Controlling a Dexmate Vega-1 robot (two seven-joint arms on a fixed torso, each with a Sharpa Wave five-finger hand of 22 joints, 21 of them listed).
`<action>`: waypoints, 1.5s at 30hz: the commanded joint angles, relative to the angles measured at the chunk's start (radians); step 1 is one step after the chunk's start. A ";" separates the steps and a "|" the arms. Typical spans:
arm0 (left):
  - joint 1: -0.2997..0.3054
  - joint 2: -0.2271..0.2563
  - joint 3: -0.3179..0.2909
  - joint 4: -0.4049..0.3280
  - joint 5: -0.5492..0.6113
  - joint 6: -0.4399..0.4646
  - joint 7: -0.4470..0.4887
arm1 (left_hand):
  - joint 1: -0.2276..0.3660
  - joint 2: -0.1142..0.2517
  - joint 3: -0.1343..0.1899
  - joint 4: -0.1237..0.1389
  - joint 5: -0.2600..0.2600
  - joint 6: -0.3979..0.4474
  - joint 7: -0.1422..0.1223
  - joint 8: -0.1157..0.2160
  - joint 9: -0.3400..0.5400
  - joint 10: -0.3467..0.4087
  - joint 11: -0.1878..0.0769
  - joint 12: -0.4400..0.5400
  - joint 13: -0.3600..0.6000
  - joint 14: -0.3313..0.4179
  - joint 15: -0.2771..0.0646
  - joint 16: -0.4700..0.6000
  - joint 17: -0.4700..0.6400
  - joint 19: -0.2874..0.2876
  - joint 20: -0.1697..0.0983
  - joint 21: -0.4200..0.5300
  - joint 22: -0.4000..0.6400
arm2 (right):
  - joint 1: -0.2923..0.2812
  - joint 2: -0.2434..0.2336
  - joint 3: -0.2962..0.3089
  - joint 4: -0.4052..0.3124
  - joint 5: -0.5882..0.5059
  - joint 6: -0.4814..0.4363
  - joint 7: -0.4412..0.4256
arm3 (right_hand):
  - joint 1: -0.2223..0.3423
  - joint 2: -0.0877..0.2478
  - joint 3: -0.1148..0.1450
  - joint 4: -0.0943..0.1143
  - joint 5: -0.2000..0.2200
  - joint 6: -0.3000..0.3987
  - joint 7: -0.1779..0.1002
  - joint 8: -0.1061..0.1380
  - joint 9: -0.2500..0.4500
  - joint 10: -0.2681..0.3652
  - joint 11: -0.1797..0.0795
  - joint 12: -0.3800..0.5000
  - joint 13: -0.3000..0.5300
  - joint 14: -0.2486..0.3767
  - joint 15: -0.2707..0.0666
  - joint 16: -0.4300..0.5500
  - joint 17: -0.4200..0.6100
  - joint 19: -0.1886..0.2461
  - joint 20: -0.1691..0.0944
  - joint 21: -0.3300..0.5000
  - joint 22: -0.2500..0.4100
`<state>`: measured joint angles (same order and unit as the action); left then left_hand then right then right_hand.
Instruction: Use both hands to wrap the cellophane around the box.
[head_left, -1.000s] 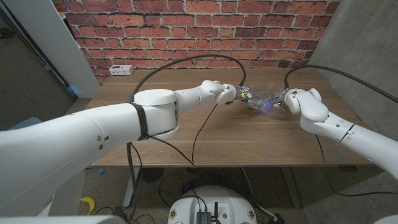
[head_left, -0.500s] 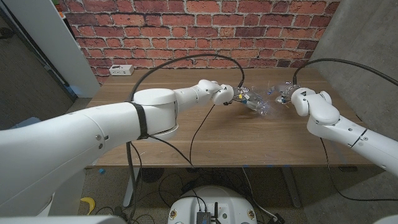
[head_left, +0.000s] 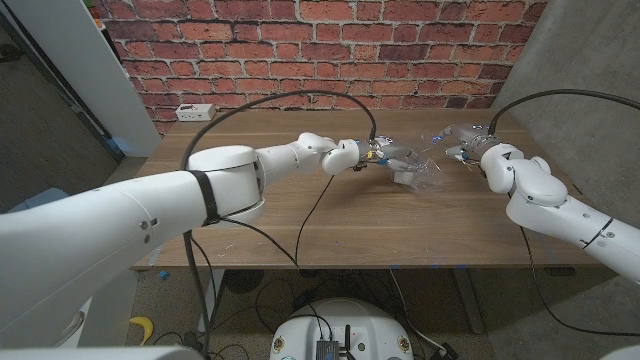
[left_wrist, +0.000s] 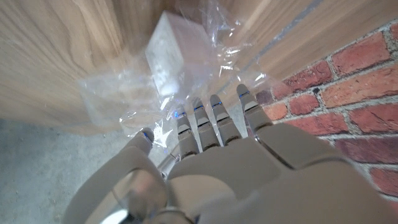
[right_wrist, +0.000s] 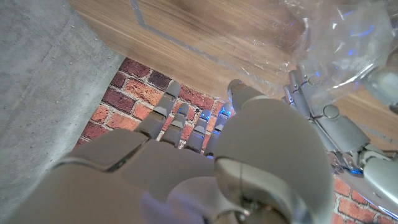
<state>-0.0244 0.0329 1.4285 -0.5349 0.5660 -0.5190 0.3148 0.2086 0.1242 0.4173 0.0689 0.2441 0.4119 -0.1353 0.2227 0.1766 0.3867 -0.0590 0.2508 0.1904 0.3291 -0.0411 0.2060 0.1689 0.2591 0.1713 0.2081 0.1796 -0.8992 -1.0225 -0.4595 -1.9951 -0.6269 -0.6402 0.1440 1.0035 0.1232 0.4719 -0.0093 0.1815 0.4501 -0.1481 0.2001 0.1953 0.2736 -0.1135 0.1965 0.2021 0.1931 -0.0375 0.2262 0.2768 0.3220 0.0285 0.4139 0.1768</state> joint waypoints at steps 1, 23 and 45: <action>0.108 0.186 -0.179 -0.323 0.006 0.096 0.057 | 0.018 -0.002 0.004 -0.013 -0.002 0.014 0.000 -0.003 0.003 0.005 -0.006 -0.002 0.004 0.011 -0.009 -0.004 0.002 0.014 0.000 0.011 0.005 | -0.097 -0.007 0.105 -0.024 0.185 0.045 -0.220 | -0.013 0.011 0.005 0.001 0.006 0.019 0.003 0.010 0.000 0.014 0.002 0.011 0.005 0.015 -0.100 0.008 0.000 0.006 0.005 -0.002 0.001; 0.415 0.391 -0.546 -0.740 -0.196 0.278 -0.037 | 0.051 -0.014 0.030 -0.057 -0.019 -0.034 0.002 -0.035 0.004 -0.024 0.012 -0.024 0.007 0.011 0.009 -0.016 0.005 0.019 0.005 0.011 0.009 | -0.235 0.097 0.271 -0.007 0.473 0.238 -0.514 | -0.052 0.024 -0.003 0.011 0.001 0.031 0.024 0.005 0.000 0.016 0.021 0.009 0.004 0.019 -0.086 0.012 0.000 0.006 0.012 -0.010 0.001; 0.651 0.504 -0.815 -0.828 -0.579 0.111 -0.144 | 0.053 -0.004 0.047 -0.070 -0.037 -0.091 0.035 -0.046 0.004 -0.073 0.051 -0.045 0.009 -0.018 0.032 -0.026 0.008 0.035 -0.022 0.018 0.014 | -0.363 0.314 0.357 -0.019 0.735 0.539 -0.666 | -0.097 0.010 -0.034 0.004 -0.006 0.017 0.066 -0.004 0.000 0.028 0.084 0.013 0.005 0.030 -0.046 0.020 -0.003 0.008 0.039 -0.019 0.002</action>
<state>0.5124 0.4696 0.7413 -1.3136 0.1874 -0.3189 0.2485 0.2559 0.1111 0.4602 0.0012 0.2085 0.3263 -0.1017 0.1769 0.1795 0.3185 -0.0088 0.2069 0.1980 0.3165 -0.0102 0.1808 0.1748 0.2908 0.1532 0.2233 0.1887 -1.1805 -0.8241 -0.1446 -1.9912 -0.0046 -0.2383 -0.4372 0.9163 0.1402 0.4400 0.0029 0.1772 0.4609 -0.0909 0.1957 0.1954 0.2964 -0.0406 0.2036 0.2021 0.2127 -0.0392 0.2408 0.2760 0.3236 0.0597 0.3948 0.1770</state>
